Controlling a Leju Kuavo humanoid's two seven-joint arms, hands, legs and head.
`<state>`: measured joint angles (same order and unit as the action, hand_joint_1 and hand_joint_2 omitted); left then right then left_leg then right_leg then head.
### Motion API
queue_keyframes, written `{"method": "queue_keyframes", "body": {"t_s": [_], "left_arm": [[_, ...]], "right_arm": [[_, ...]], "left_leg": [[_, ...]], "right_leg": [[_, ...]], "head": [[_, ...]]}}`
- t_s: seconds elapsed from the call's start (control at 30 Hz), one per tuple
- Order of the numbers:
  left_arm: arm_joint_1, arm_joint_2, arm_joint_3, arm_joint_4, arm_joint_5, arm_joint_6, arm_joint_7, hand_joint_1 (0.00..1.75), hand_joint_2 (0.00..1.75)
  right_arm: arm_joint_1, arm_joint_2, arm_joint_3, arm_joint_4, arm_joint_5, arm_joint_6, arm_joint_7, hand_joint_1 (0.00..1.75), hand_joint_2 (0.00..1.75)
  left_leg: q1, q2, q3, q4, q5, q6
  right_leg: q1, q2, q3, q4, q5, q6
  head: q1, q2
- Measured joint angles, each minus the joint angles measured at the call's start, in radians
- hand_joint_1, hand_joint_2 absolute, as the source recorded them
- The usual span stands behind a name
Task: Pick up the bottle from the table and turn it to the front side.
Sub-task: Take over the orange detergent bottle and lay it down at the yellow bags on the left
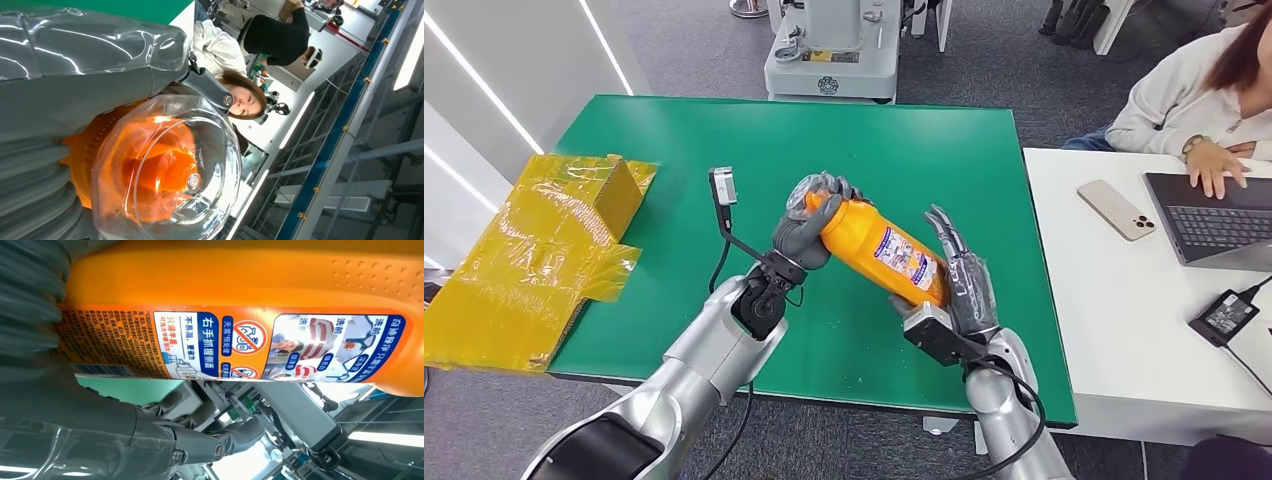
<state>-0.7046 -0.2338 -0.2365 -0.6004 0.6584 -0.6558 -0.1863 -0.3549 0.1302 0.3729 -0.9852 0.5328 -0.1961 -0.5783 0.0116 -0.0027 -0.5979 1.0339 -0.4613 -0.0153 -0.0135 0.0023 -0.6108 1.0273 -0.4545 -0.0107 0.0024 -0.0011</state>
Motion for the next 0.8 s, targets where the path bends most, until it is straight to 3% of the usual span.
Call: {"method": "queue_keyframes", "body": {"t_s": [0.37, 0.53, 0.67, 0.8], "left_arm": [[0.000, 0.000, 0.000, 0.004, 0.002, 0.012, -0.010, 1.75, 1.75], [-0.002, 0.001, -0.006, 0.004, -0.024, 0.067, -0.054, 1.75, 1.75], [-0.010, 0.003, -0.022, 0.004, -0.145, 0.209, -0.149, 1.75, 1.75], [-0.025, 0.032, -0.041, 0.001, -0.377, 0.474, -0.273, 1.75, 1.75]], "right_arm": [[0.007, -0.001, -0.012, -0.013, -0.006, 0.000, -0.008, 0.00, 1.75], [0.005, -0.001, -0.022, -0.017, -0.014, 0.001, -0.008, 0.00, 1.75], [0.001, -0.002, -0.035, -0.020, -0.020, 0.000, 0.003, 0.00, 1.75], [0.002, -0.010, -0.047, -0.043, -0.024, -0.004, 0.008, 0.00, 1.75]], "left_leg": [[0.000, 0.000, 0.000, 0.000, 0.000, 0.000], [0.000, 0.000, 0.000, 0.000, 0.000, 0.000], [0.000, 0.000, 0.000, 0.000, 0.000, 0.000], [0.000, 0.002, 0.000, 0.000, 0.000, 0.000]], "right_leg": [[0.000, 0.000, 0.000, 0.000, 0.000, 0.000], [0.000, 0.000, 0.000, 0.000, 0.000, 0.000], [0.000, 0.000, 0.000, 0.000, 0.000, 0.000], [0.000, 0.002, 0.000, 0.000, 0.001, 0.000]], "head": [[0.000, 0.000], [0.000, 0.000], [0.000, 0.000], [0.000, 0.000]]}}
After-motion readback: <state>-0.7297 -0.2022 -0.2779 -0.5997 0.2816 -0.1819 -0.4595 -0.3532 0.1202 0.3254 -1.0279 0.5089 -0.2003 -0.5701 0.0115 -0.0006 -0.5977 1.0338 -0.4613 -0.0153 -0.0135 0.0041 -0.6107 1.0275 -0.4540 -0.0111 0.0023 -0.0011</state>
